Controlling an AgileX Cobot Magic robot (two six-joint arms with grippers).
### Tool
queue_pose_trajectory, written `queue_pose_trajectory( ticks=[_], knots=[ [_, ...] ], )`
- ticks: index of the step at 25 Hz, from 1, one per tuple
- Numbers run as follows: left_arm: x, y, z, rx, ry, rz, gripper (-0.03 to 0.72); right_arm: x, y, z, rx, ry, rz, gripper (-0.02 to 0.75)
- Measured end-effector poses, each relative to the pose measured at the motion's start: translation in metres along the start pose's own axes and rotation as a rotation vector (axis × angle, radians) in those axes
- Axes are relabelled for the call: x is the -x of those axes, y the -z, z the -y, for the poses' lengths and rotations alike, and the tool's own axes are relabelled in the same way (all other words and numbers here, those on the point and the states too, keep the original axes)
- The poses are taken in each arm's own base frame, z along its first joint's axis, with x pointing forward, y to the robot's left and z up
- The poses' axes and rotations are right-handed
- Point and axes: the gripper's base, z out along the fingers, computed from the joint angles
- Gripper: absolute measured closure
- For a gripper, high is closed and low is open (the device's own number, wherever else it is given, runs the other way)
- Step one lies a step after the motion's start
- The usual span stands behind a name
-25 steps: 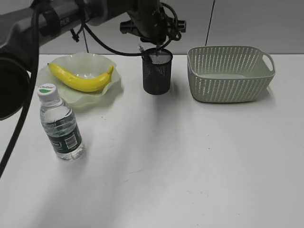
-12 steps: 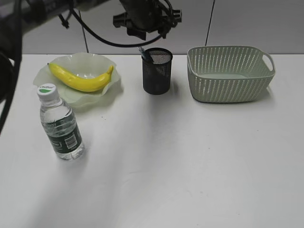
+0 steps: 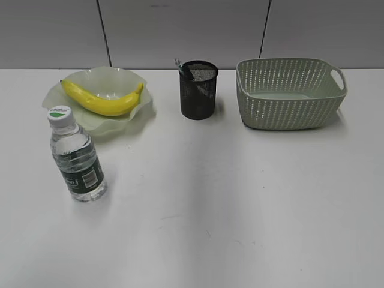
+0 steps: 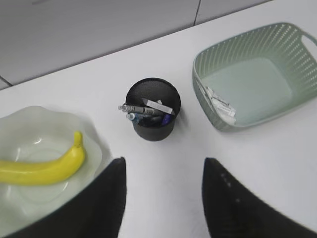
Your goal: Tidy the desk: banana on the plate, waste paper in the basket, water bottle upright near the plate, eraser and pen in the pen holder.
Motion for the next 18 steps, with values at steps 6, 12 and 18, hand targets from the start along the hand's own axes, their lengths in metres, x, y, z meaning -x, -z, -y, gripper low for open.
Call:
queue_pose_trajectory(
  ticks=[6, 12, 18],
  knots=[
    [-0.059, 0.053, -0.003, 0.048, -0.12, -0.077, 0.323, 0.0, 0.0, 0.0, 0.0, 0.0, 0.0, 0.356],
    [-0.163, 0.092, -0.038, 0.023, -0.134, -0.239, 0.323, 0.0, 0.0, 0.0, 0.0, 0.0, 0.0, 0.356],
    [-0.263, 0.147, -0.082, -0.057, -0.106, -0.11, 0.339, 0.0, 0.0, 0.0, 0.001, 0.0, 0.0, 0.356]
  ],
)
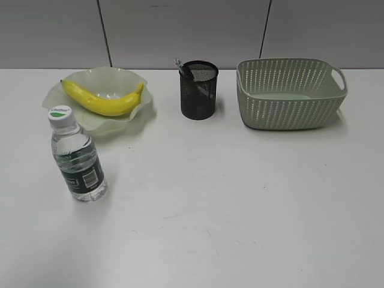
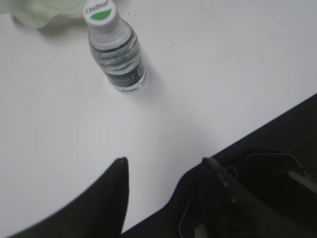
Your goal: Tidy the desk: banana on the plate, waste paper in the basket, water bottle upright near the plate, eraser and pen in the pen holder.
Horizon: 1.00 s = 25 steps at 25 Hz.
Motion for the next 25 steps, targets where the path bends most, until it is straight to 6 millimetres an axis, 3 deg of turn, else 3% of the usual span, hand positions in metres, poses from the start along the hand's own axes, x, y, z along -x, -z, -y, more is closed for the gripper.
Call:
queue_pose_trajectory(
  ticks=[5, 11, 25],
  knots=[
    [-0.077, 0.019, -0.019, -0.082, 0.003, 0.193, 0.353, 0.0, 0.0, 0.0, 0.002, -0.001, 0.0, 0.356],
    [-0.133, 0.031, -0.029, -0.183, -0.017, 0.471, 0.361, 0.0, 0.0, -0.001, 0.007, -0.004, 0.0, 0.356],
    [-0.135, 0.032, -0.028, -0.201, -0.041, 0.498, 0.407, 0.0, 0.0, -0.004, 0.043, -0.026, 0.002, 0.356]
  ],
)
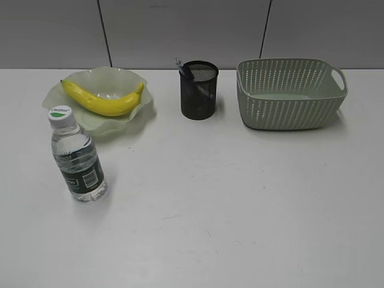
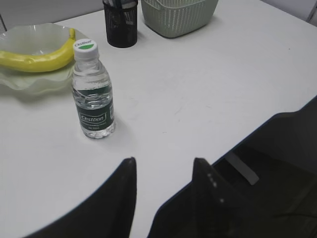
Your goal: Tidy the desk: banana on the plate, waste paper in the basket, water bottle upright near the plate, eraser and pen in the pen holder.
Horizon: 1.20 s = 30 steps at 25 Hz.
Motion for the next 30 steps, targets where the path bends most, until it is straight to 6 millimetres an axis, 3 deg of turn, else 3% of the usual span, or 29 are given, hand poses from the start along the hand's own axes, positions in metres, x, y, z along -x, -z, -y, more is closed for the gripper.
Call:
queue_pose_trajectory(
  ticks=[12, 21, 30],
  knots=[
    [0.0, 0.0001, 0.0003, 0.023, 0.012, 0.003, 0.447, -0.0001, 0.0001, -0.0006, 0.001, -0.006, 0.001, 0.356],
    [-0.0013, 0.0018, 0.0051, 0.494, 0.236, 0.054, 0.449, 0.0002, -0.0002, -0.0029, -0.331, -0.159, -0.005, 0.356],
    [-0.0026, 0.0034, 0.0082, 0.654, 0.308, 0.085, 0.449, 0.0003, -0.0006, -0.0037, -0.46, -0.219, -0.008, 0.356]
  ],
)
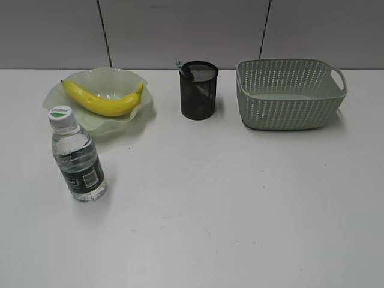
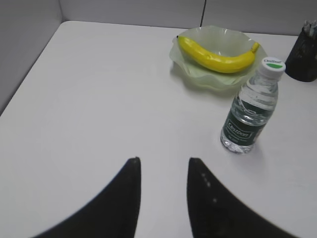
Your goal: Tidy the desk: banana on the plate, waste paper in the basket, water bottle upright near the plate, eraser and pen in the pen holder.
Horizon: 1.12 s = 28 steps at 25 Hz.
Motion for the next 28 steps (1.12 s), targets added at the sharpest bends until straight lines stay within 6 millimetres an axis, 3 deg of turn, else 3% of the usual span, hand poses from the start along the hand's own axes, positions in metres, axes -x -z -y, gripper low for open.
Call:
queue_pose_trajectory(
  ticks=[28],
  knots=[
    [-0.0001, 0.0, 0.0008, -0.009, 0.005, -0.001, 0.45, 0.0, 0.0, 0.0, 0.0, 0.0, 0.0, 0.356]
  ],
)
